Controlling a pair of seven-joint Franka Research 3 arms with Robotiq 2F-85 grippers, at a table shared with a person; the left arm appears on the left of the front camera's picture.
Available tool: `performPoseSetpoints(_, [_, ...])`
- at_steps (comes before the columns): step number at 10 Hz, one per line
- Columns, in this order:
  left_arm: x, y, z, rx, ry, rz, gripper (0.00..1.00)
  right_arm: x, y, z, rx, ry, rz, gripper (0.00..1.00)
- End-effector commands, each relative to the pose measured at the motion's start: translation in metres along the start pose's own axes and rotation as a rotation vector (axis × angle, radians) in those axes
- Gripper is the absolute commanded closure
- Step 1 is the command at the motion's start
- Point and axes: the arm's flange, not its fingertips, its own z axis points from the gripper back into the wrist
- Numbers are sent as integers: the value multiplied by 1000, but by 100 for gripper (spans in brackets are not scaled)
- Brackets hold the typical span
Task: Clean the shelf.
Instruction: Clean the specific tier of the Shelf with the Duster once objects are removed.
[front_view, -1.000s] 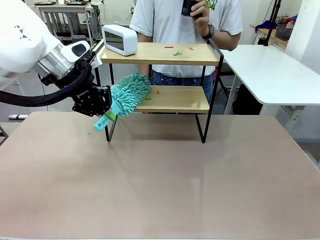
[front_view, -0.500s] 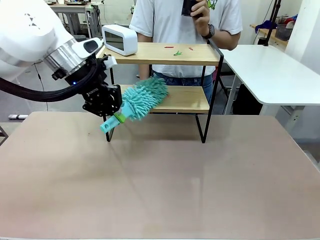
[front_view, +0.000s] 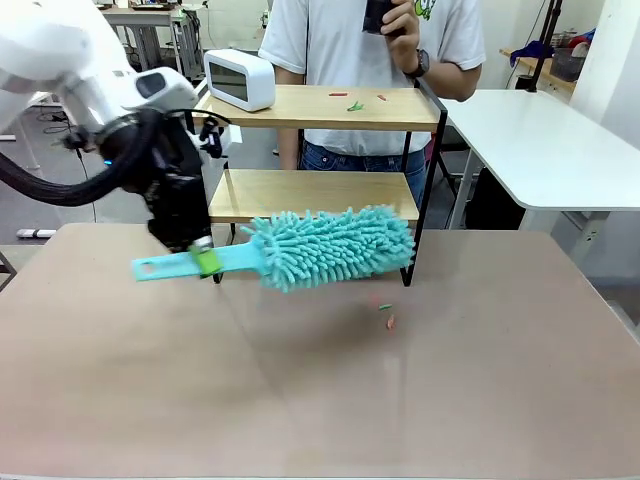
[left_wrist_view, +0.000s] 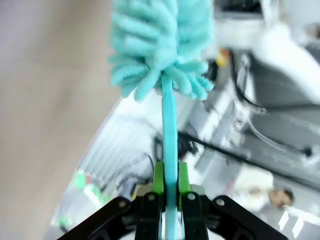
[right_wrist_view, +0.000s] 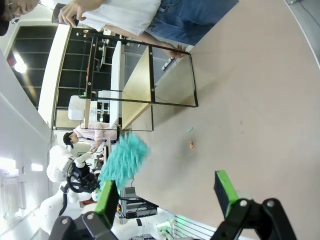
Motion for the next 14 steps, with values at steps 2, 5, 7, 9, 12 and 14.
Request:
performPoseSetpoints(2, [-36, 2, 24, -56, 64, -105, 88, 2, 0, -2, 18, -12, 26, 0])
performPoseSetpoints(5, [-70, 6, 42, -81, 10, -142, 88, 2, 0, -2, 18, -12, 26, 0])
performPoseSetpoints(7, [-148, 8, 76, 0, -239, -117, 88, 2, 0, -2, 18, -12, 26, 0])
performPoseSetpoints(9, [-240, 12, 90, 9, -409, -22, 88, 2, 0, -2, 18, -12, 26, 0])
performPoseSetpoints(12, [-322, 40, 91, -21, -710, 150, 88, 2, 0, -2, 18, -12, 26, 0])
performPoseSetpoints(14, [-319, 78, 102, -51, -914, 388, 88, 2, 0, -2, 18, -12, 26, 0])
